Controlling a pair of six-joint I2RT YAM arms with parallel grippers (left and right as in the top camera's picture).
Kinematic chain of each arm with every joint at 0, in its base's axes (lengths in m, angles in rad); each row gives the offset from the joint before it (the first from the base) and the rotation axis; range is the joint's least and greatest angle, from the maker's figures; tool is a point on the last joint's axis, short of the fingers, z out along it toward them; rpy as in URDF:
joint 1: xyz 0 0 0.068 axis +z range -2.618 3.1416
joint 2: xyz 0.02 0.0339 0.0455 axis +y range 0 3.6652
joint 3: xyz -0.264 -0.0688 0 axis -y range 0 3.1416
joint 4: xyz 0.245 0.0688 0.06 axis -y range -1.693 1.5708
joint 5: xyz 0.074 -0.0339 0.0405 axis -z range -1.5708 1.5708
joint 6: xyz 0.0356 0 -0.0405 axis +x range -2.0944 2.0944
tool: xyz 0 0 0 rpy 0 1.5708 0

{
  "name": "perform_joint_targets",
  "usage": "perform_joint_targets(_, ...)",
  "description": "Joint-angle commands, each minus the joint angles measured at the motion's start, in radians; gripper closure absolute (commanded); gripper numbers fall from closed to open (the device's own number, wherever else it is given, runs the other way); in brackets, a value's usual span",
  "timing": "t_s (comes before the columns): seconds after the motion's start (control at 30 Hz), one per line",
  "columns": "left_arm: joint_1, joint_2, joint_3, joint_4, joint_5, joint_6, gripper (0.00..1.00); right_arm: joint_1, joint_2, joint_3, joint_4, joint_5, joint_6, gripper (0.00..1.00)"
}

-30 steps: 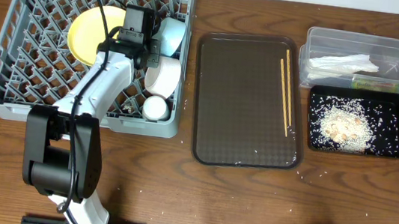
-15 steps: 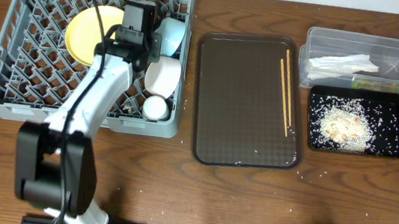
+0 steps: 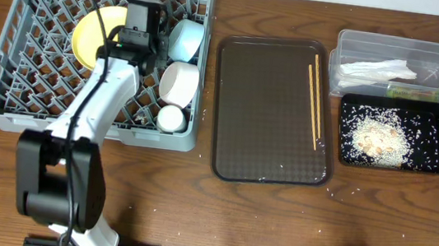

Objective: Sort waste into correct bins and load items into the dishwasher
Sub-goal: 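Open the left gripper to release the yellow plate and lift away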

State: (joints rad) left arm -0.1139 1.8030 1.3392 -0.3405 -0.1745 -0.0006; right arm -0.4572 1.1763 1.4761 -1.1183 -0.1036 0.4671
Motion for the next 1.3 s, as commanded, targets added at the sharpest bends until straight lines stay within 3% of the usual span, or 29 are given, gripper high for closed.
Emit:
perform_joint_targets(0.0, 0.000, 0.029, 0.009, -0.002, 0.009, -0.005, 0.92, -0.010, 0.000, 0.003, -0.001, -0.002, 0.011, 0.01)
perform_joint_targets(1.27, 0.000, 0.151, 0.006, -0.032, 0.009, -0.005, 0.92, -0.010, 0.000, 0.003, -0.001, -0.002, 0.011, 0.01)
